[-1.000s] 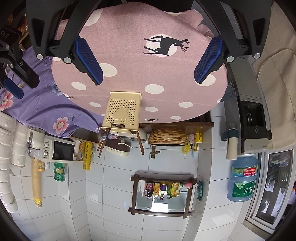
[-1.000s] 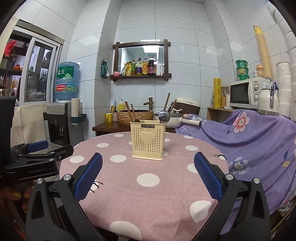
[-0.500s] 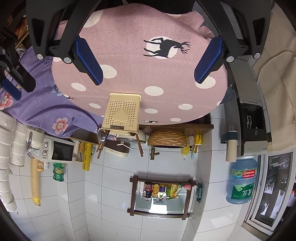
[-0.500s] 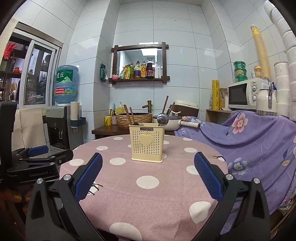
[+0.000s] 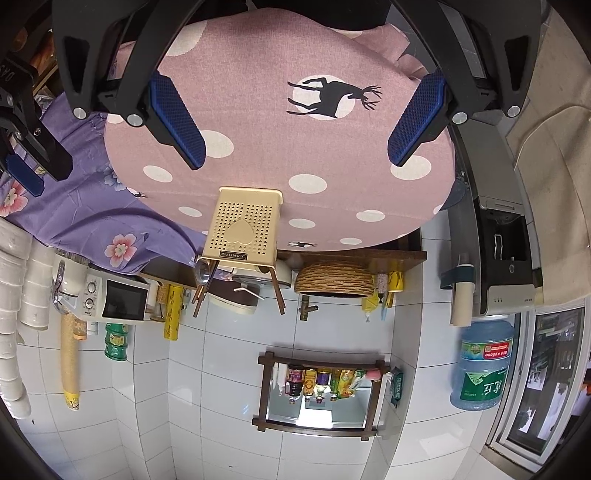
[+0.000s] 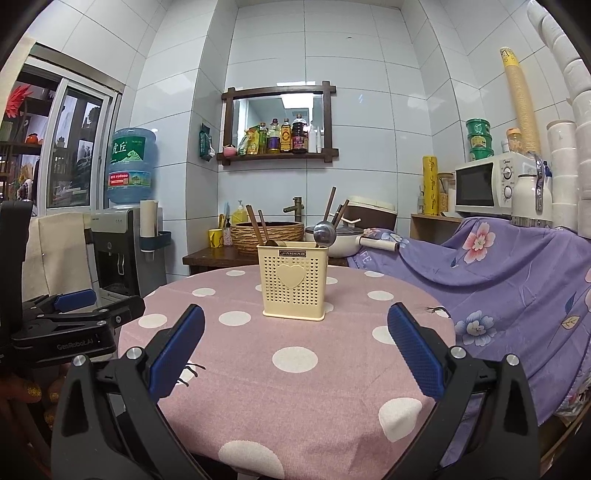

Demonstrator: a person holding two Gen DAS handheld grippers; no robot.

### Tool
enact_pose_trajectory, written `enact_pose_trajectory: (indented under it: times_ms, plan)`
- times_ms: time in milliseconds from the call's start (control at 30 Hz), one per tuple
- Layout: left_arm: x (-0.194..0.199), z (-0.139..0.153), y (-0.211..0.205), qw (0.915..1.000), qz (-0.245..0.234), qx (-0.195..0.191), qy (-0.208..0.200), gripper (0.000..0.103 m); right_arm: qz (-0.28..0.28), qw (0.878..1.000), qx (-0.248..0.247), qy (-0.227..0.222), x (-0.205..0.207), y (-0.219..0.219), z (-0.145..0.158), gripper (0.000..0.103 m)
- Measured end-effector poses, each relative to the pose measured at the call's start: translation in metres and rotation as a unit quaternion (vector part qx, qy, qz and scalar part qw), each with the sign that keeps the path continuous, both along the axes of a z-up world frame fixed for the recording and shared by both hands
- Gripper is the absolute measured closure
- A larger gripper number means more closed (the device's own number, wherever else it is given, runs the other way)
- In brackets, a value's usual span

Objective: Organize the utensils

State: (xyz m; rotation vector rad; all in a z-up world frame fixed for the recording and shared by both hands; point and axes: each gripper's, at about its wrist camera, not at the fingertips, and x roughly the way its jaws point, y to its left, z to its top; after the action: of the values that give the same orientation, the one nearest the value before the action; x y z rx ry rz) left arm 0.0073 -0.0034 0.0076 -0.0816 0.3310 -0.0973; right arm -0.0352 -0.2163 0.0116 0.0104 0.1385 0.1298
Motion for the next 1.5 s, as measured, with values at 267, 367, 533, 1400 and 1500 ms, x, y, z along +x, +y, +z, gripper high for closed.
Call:
enact_pose_trajectory:
  times_ms: [267,367,533,1400,1500]
  plan:
    - [0.0006,-0.0015,-0.0001,1.0000,-0.002,0.004,0.001,0.006,-0.001,1.000,0.004,0.003,0.0013,-0.0012,-0.0023,0.006]
    - [0.0007,-0.0016,0.0000,1.0000,-0.003,0.003,0.002,0.006,-0.001,1.000,0.003,0.003,0.0016,-0.0014,-0.0019,0.006]
    - [0.0007,-0.0021,-0.0006,1.0000,-0.004,0.004,0.001,0.006,-0.001,1.000,0.004,0.003,0.0015,-0.0008,-0.0020,0.006]
    - [0.0017,-0.0081,-0.0033,0.9999,-0.006,0.008,0.014,0.006,-0.002,1.000,0.005,0.006,0.0010,0.0007,-0.0028,0.006]
    - [0.0021,-0.0074,-0.0034,0.9999,-0.006,0.007,0.012,0.006,-0.001,1.000,0.005,0.006,0.0003,0.0012,-0.0037,0.006]
